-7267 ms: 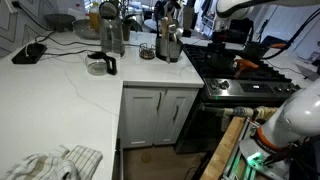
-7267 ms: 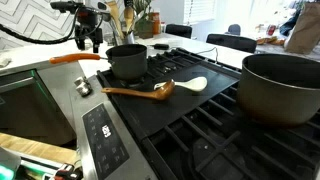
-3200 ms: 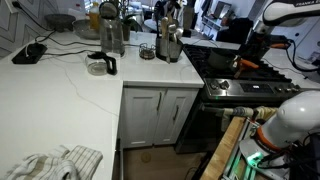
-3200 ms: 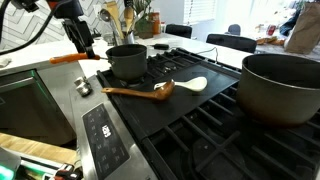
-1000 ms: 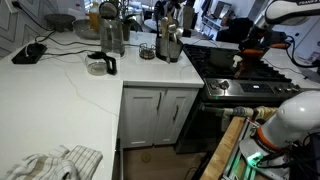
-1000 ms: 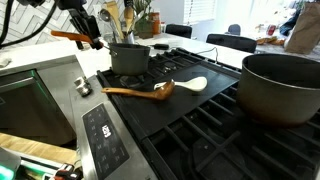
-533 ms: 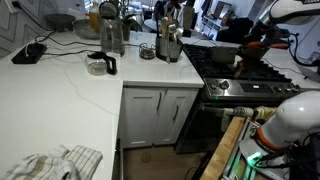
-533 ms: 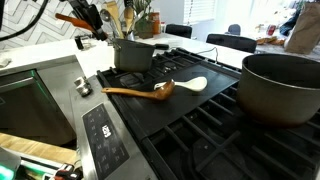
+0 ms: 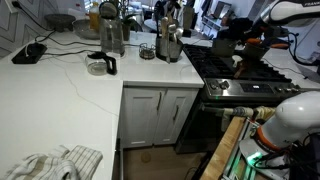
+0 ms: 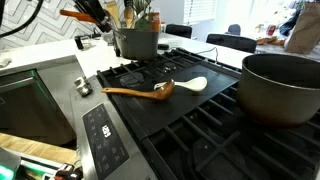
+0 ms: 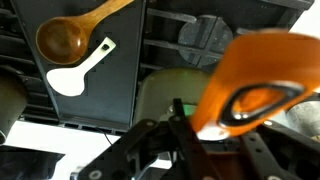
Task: Remove the pot on the front left plate of the stove and move it on the counter top to the left of the utensil holding bucket
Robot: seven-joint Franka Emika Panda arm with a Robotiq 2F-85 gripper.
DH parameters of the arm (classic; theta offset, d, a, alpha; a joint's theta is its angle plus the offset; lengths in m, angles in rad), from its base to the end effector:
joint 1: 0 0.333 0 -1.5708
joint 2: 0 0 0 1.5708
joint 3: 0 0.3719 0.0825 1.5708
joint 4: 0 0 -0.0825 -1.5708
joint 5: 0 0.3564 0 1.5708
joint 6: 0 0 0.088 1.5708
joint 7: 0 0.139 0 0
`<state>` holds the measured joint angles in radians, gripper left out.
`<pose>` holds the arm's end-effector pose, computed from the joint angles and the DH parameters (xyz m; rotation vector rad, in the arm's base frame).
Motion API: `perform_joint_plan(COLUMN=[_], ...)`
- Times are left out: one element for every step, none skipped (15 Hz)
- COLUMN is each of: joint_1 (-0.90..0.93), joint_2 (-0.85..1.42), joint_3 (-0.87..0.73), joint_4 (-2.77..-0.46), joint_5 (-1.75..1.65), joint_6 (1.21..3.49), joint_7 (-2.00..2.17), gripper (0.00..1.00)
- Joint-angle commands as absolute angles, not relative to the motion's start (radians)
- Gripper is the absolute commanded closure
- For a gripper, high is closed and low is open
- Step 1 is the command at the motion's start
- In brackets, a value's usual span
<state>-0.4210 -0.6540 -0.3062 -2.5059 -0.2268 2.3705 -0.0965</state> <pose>0.2475 -0.2606 0.5689 2.7777 -0.7014 0.6732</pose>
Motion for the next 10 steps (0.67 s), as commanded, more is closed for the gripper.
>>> perform_joint_plan(joint_1=[-0.421,-0.418,-0.414,-0.411,-0.405,-0.4,-0.394,-0.381,-0.369,-0.353], joint_2=[-0.722,-0.736,-0.747,-0.761,-0.776,-0.789,-0.809,-0.822,-0.842,-0.865], joint_3=[-0.273,-0.259,-0.247,-0.231,-0.217,-0.203,-0.188,-0.18,-0.169,-0.159], joint_4=[-2.569,-2.586,-2.602,-2.619,-2.635,-2.652,-2.67,-2.684,-2.701,-2.717], joint_5=[-0.253,-0.255,-0.256,-0.26,-0.263,-0.266,-0.27,-0.268,-0.268,-0.268], joint_6=[2.455,2.467,2.477,2.487,2.493,2.498,2.497,2.495,2.49,2.483], joint_7=[-0.087,-0.089,-0.092,-0.092,-0.097,-0.1,-0.103,-0.111,-0.12,-0.133], gripper=[0.92,0.92,0.92,0.92,0.92,0.92,0.92,0.92,0.92,0.92])
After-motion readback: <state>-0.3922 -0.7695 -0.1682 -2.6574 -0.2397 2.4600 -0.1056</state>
